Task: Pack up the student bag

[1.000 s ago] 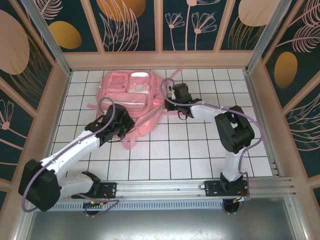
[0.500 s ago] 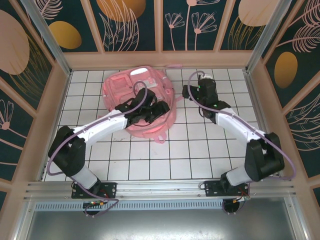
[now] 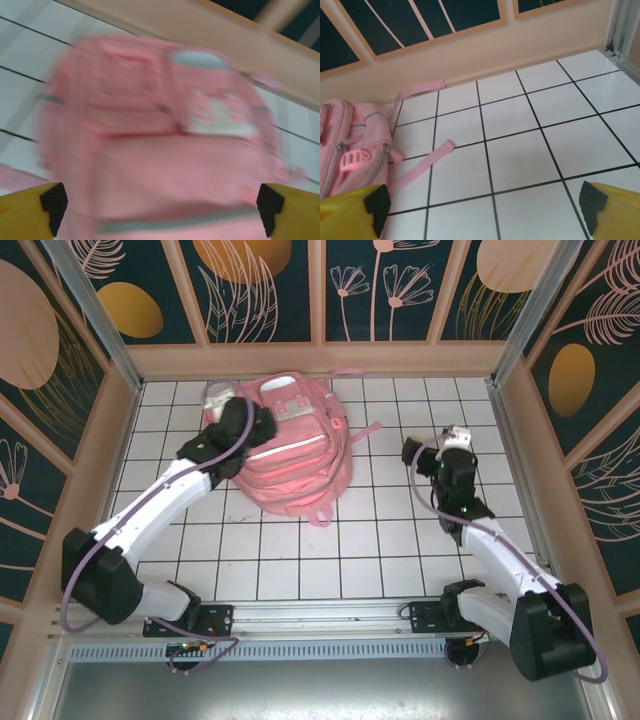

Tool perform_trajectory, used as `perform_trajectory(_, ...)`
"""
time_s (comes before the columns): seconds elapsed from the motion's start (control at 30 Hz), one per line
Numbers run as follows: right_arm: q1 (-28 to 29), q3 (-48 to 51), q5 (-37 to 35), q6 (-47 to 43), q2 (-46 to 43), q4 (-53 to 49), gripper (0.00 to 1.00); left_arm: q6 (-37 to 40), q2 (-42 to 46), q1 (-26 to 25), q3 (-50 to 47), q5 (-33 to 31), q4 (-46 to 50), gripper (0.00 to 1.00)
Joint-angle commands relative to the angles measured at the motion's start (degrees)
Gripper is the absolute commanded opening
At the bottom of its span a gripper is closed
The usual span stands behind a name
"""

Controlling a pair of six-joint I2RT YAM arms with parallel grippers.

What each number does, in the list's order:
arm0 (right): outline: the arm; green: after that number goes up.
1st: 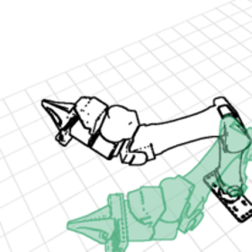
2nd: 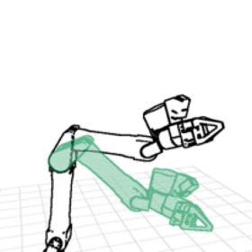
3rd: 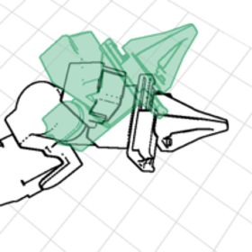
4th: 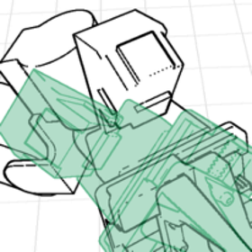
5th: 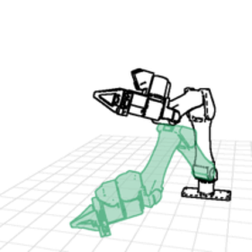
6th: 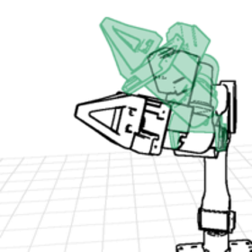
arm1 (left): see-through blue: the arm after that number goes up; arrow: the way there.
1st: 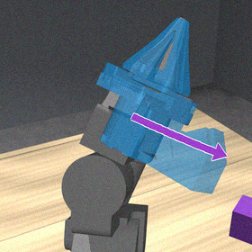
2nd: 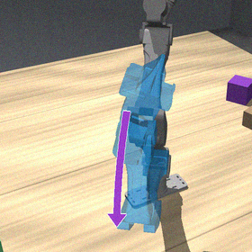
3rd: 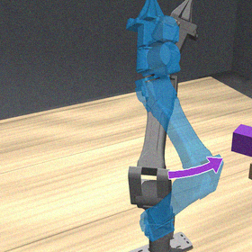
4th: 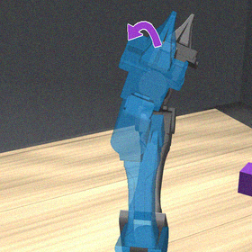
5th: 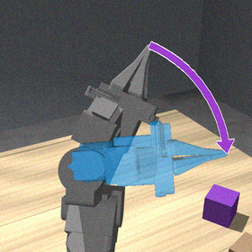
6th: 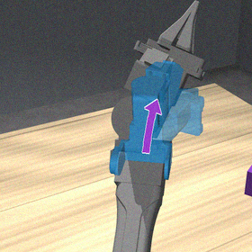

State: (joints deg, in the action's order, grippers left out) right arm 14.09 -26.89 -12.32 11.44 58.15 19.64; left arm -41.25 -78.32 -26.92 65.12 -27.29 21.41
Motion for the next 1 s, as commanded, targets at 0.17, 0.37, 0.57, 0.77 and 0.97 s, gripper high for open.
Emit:
perform_trajectory(0.17,-6.1,4.0,-9.0,-6.6,7.3,12.6,0.99,19.5,10.7,13.8,-28.4,-16.7,-31.4,0.98)
perform_trajectory(0.37,-8.1,8.1,-12.7,-6.8,17.4,29.8,0.99,24.1,2.7,20.7,-36.6,-12.7,-52.8,0.99)
perform_trajectory(0.57,-10.5,8.2,-8.4,-8.8,26.3,39.5,0.99,31.7,-9.2,21.2,-40.6,-11.0,-76.1,0.99)
perform_trajectory(0.77,-13.5,11.3,1.8,-9.2,27.7,46.1,0.99,36.0,-7.1,21.8,-47.7,1.7,-86.6,0.99)
perform_trajectory(0.97,-14.8,14.5,6.8,-9.5,30.3,54.4,0.99,35.9,-7.1,24.2,-50.1,10.6,-90.5,0.99)
